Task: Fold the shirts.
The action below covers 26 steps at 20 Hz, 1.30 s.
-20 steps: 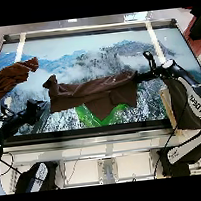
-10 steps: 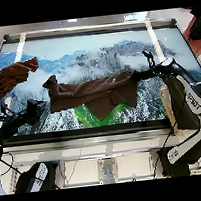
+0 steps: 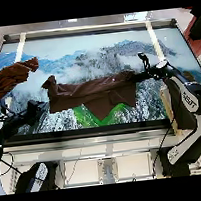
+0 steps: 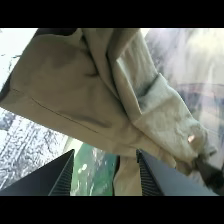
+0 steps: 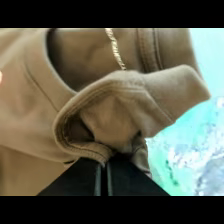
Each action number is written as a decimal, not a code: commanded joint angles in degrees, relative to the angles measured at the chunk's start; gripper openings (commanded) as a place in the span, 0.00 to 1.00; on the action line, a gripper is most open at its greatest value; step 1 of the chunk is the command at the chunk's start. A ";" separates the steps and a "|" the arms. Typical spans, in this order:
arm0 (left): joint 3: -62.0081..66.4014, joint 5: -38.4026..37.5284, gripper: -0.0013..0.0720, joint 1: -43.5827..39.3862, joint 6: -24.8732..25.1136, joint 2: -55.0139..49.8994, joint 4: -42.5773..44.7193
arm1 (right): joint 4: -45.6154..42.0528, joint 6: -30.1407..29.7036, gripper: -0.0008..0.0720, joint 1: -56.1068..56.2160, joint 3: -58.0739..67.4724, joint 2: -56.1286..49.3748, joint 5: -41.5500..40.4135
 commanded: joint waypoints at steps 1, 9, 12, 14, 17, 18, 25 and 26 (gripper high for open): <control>-1.86 7.39 0.65 -0.04 -7.37 -0.09 0.74 | 0.55 0.96 0.05 0.22 0.04 2.91 2.16; -4.04 10.40 0.64 -5.35 -10.67 -7.56 0.57 | 0.79 4.13 0.06 0.24 0.02 12.00 3.30; -4.04 15.41 0.64 -9.55 -10.86 -10.29 -0.02 | 1.18 6.80 0.06 0.26 0.02 13.68 3.78; -4.04 15.76 0.64 -10.58 -11.32 -12.68 -1.33 | 1.75 6.99 0.06 0.28 0.04 14.53 4.09; -4.04 18.71 0.64 -10.58 -11.28 -15.26 -2.73 | 2.29 7.10 0.05 0.28 0.02 15.80 4.22; -3.96 19.47 0.64 -10.62 -11.23 -16.06 -3.89 | 2.32 7.10 0.05 0.28 0.02 16.11 4.22; -3.67 21.99 0.64 -10.78 -0.90 -21.99 -18.16 | 2.49 7.13 0.05 0.28 0.02 16.46 4.04; -3.67 21.90 0.51 -10.78 1.44 -22.84 -20.76 | 2.47 7.13 0.06 0.28 0.02 16.46 4.04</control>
